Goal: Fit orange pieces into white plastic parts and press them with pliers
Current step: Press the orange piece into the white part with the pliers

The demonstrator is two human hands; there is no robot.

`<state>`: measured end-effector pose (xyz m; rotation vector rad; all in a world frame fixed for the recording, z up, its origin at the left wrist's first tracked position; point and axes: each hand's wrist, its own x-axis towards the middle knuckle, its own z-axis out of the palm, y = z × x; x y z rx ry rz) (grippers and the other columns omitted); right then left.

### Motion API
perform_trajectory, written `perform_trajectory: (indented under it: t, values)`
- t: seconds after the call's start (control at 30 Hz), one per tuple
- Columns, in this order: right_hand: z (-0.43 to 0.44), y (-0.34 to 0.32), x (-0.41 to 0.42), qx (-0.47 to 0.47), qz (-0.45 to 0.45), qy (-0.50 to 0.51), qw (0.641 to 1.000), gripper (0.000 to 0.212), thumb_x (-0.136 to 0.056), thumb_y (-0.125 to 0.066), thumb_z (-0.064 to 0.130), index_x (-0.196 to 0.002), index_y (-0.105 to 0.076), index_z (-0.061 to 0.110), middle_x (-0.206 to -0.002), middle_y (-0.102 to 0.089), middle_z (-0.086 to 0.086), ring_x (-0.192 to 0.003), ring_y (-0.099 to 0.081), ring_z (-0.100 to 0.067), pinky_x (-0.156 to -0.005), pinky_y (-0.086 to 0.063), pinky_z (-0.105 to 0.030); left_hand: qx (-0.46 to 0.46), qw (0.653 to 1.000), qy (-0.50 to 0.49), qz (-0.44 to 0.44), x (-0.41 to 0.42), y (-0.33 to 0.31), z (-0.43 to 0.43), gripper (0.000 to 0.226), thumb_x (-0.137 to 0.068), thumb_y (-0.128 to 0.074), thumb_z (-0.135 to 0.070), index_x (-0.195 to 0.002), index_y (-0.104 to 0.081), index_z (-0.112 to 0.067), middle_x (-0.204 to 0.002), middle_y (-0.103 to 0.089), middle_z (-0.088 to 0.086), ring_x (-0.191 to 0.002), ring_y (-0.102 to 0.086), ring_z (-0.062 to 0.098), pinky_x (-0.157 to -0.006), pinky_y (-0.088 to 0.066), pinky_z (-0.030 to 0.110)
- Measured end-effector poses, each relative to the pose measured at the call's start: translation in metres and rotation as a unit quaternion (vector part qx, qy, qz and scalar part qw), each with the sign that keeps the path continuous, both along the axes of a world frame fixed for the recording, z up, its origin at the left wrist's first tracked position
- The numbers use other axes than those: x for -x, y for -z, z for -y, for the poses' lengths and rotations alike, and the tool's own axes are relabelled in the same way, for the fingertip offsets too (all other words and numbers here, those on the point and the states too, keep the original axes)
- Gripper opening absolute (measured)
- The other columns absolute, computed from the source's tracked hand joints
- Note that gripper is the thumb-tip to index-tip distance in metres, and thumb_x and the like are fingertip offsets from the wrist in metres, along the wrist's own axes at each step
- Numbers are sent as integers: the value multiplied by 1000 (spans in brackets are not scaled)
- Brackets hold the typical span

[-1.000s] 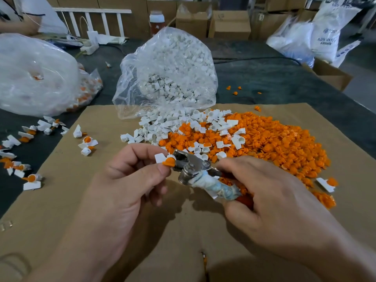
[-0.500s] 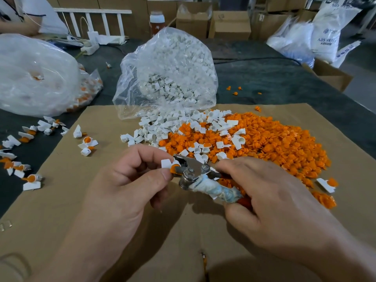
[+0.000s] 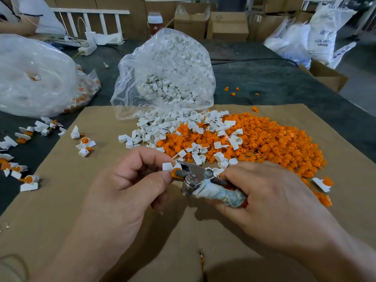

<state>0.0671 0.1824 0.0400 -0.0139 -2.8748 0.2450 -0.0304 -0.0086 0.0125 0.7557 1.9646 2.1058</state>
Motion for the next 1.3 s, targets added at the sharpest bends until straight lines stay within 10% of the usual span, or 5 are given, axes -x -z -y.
perform_trajectory:
  t: [0.33,0.8,1.03,1.3]
  values:
    - [5,2,-1,16,-26,7,1000,28,-80,-44,52,-67,-49,28,-58,-43,11,-51,-41,-12,-48,-38,-32,11,1000,-25,1,-3,-5,2,18,-67,-69,-33,-83,-74,-28,-60,-59,-2,-53,-56,11,-48,-46,20]
    - [-7,13,12,-62,41,105,992,67,-77,-38,75,-124,-55,30,-110,-56,8,-107,-48,-20,-93,-33,-41,141,976,-32,164,-6,1,-8,21,-87,-63,-9,-75,-73,-24,-53,-61,6,-46,-56,9,-43,-45,17]
    - [18,8,11,-14,-80,-66,995,22,-91,-52,40,-89,-64,22,-81,-60,7,-75,-57,-16,-68,-47,-38,134,985,2,111,-17,2,-14,18,-87,-64,-13,-80,-70,-28,-58,-66,7,-49,-62,13,-47,-48,18]
    - [17,8,7,41,-48,-82,995,27,-99,-38,34,-98,-63,22,-90,-56,8,-80,-52,-12,-66,-51,-32,36,986,56,150,-17,-3,-14,5,-81,-75,-26,-82,-74,-22,-64,-66,16,-49,-58,23,-49,-52,32]
